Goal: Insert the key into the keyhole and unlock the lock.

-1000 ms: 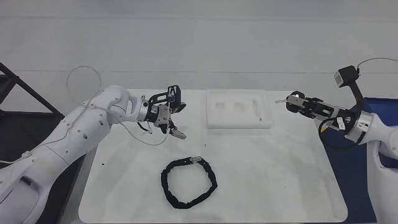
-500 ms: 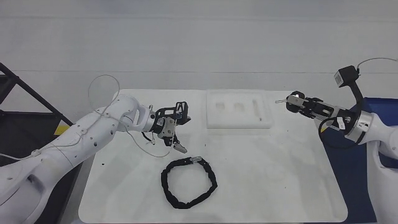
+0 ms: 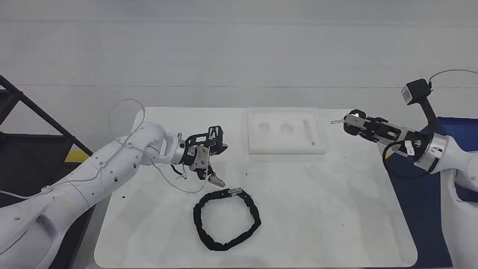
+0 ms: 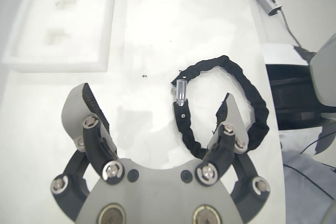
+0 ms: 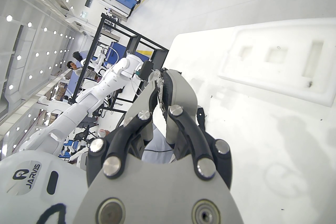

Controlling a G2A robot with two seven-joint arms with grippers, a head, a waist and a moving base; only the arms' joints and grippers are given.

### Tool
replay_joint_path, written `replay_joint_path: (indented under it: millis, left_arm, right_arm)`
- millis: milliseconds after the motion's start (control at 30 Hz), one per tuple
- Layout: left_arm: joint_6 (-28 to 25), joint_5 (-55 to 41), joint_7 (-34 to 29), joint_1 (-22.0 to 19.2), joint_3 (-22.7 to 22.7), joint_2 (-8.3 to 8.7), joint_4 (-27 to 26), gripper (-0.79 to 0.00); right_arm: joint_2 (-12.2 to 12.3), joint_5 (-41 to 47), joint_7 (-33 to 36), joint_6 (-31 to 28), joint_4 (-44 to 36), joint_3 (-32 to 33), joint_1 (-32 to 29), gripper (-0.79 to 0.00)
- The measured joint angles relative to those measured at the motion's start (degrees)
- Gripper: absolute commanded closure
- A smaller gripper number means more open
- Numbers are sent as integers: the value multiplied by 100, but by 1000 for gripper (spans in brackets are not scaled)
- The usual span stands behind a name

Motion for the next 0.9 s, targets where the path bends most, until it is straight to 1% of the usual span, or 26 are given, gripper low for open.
replay_joint_path:
  millis: [100, 233, 433, 533, 633, 733, 867, 900]
  left_arm:
    - [-58, 391, 564, 244, 3, -70, 231, -785]
    - [-36, 1295, 1674, 541, -26, -162, 450, -785]
    - [412, 3095, 3124, 770, 92, -326, 625, -785]
    - [606, 3603, 3714, 810, 137, -446, 840, -785]
    - [800, 3931, 4038, 832, 177, -576, 1026, -785]
    - [940, 4155, 4212, 846, 196, -687, 1181, -785]
    - [1063, 4410, 4173, 869, 225, -812, 1286, -785]
    - [1068, 4452, 4158, 873, 230, -839, 1299, -763]
  right_arm:
    - [0, 0, 0, 0, 0, 0, 0, 0]
    - [0, 0, 0, 0, 0, 0, 0, 0]
    - [0, 0, 0, 0, 0, 0, 0, 0]
    - [0, 0, 0, 0, 0, 0, 0, 0]
    - [0, 0, 0, 0, 0, 0, 0, 0]
    - [0, 0, 0, 0, 0, 0, 0, 0]
    - [0, 0, 0, 0, 0, 0, 0, 0]
    - [0, 0, 0, 0, 0, 0, 0, 0]
